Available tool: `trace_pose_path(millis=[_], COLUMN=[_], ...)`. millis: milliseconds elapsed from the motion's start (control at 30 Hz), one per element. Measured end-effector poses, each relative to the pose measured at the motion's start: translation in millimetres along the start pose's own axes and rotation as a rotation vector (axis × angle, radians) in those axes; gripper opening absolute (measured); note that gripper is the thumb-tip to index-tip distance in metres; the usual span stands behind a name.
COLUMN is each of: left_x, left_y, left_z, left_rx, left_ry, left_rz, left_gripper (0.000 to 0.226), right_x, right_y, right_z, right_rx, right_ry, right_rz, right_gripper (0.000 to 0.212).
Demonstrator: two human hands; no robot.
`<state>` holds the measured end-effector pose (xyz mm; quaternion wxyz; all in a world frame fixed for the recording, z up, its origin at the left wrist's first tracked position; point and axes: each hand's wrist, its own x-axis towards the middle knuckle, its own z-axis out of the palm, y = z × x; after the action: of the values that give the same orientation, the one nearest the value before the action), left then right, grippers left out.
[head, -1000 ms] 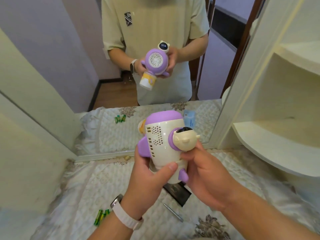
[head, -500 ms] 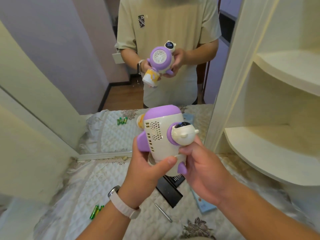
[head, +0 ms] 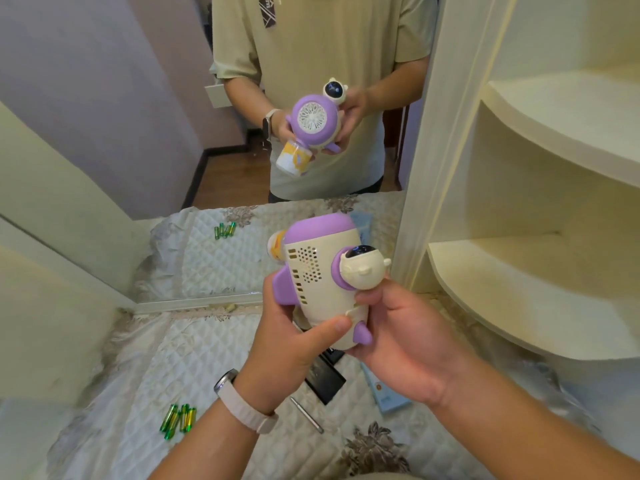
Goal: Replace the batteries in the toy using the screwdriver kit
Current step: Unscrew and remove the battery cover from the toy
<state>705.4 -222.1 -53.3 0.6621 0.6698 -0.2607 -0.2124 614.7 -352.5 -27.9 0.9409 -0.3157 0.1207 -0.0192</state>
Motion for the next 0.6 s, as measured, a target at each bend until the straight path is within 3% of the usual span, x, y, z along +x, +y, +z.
trace_pose_path(millis=[133,300,500,600], left_x=[4,9,16,20], left_y=[-13,-34,-63,-74], left_z=[3,3,0,-1], left_rx=[0.011,-0.007,-0.035,-0.048], left_ry=[0.0,-0.04,-0.122,-0.095], left_rz=[-0.032,-0.092,-0.233,-0.283], left_gripper=[0.075,0.084,0.083,0.083], right_x=[13,21,28,28], right_y=[7,14,21,17], right_z=[-11,-22,-39,-42], right_rx=[0.056,0.092,0.13,0.135], right_ry=[0.046,0.129,0.232,0.205], right_rz=[0.052,0.112,0.227,0.255], right_gripper=[0.071,0.058,0.061,0.052])
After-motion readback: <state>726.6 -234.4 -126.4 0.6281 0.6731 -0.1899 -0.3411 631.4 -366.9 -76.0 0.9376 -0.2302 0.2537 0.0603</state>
